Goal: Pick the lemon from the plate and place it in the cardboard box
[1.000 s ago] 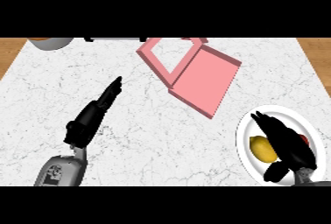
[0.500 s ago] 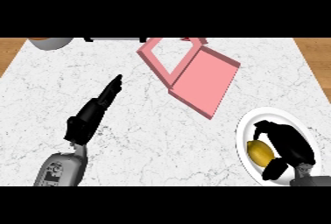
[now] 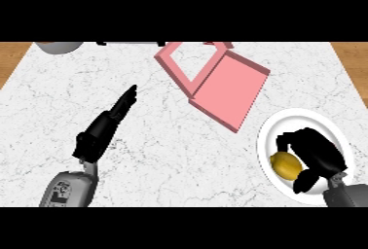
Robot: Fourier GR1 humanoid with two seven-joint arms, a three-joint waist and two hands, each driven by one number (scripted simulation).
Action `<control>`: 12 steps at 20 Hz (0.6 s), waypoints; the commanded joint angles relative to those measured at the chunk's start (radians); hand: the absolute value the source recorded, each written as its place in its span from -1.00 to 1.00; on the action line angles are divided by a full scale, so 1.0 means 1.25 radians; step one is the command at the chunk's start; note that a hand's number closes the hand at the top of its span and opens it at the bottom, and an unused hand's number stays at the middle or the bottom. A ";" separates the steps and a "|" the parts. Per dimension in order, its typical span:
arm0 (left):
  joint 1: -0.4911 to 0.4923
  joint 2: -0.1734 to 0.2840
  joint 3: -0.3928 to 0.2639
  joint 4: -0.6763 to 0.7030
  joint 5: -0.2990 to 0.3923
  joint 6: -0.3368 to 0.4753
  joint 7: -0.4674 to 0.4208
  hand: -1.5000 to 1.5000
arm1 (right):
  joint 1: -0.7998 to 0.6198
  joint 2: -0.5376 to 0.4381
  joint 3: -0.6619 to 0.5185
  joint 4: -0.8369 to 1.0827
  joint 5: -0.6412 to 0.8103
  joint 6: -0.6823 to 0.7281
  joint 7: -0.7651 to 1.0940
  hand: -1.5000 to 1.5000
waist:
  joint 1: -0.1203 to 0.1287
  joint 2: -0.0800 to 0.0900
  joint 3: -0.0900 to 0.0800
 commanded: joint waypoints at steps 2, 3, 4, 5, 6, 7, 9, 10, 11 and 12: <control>-0.037 -0.013 -0.018 0.006 0.001 -0.010 0.006 0.00 | -0.081 -0.049 0.147 -0.049 -0.025 0.009 -0.313 1.00 | 0.045 0.012 0.013; -0.029 -0.020 -0.016 0.002 0.001 -0.001 0.024 0.00 | -0.071 -0.081 0.147 -0.052 -0.039 -0.001 -0.380 1.00 | 0.028 0.008 0.013; -0.026 -0.005 -0.007 0.008 0.005 -0.012 0.006 0.00 | -0.109 -0.084 0.121 -0.053 -0.077 -0.009 -0.425 1.00 | 0.026 0.009 0.012; -0.023 -0.020 -0.014 -0.002 -0.001 0.004 0.024 0.00 | -0.100 -0.111 0.090 -0.049 -0.103 -0.054 -0.490 1.00 | 0.010 0.006 0.013; 0.005 0.002 0.009 0.018 0.006 -0.003 -0.022 0.00 | -0.091 -0.127 0.070 -0.075 -0.132 -0.063 -0.530 1.00 | -0.002 0.005 0.011; -0.022 -0.014 -0.002 0.012 -0.013 0.018 0.012 0.00 | -0.108 -0.121 0.057 -0.040 -0.152 -0.070 -0.566 1.00 | -0.002 0.006 0.011; 0.017 -0.022 -0.020 0.021 -0.025 0.021 -0.023 0.00 | -0.113 -0.165 -0.010 -0.030 -0.222 -0.060 -0.648 1.00 | -0.009 0.005 0.010; 0.045 -0.005 -0.018 -0.049 -0.015 0.010 -0.005 0.00 | -0.103 -0.188 -0.029 -0.088 -0.271 0.000 -0.661 1.00 | -0.009 -0.001 0.010; 0.007 -0.009 0.001 0.010 -0.005 0.008 -0.009 0.00 | -0.127 -0.176 -0.037 -0.045 -0.281 0.008 -0.678 1.00 | -0.010 0.004 0.010; -0.001 -0.011 0.003 0.007 -0.010 0.017 0.006 0.00 | -0.127 -0.233 -0.080 -0.033 -0.333 0.048 -0.733 1.00 | -0.013 0.004 0.010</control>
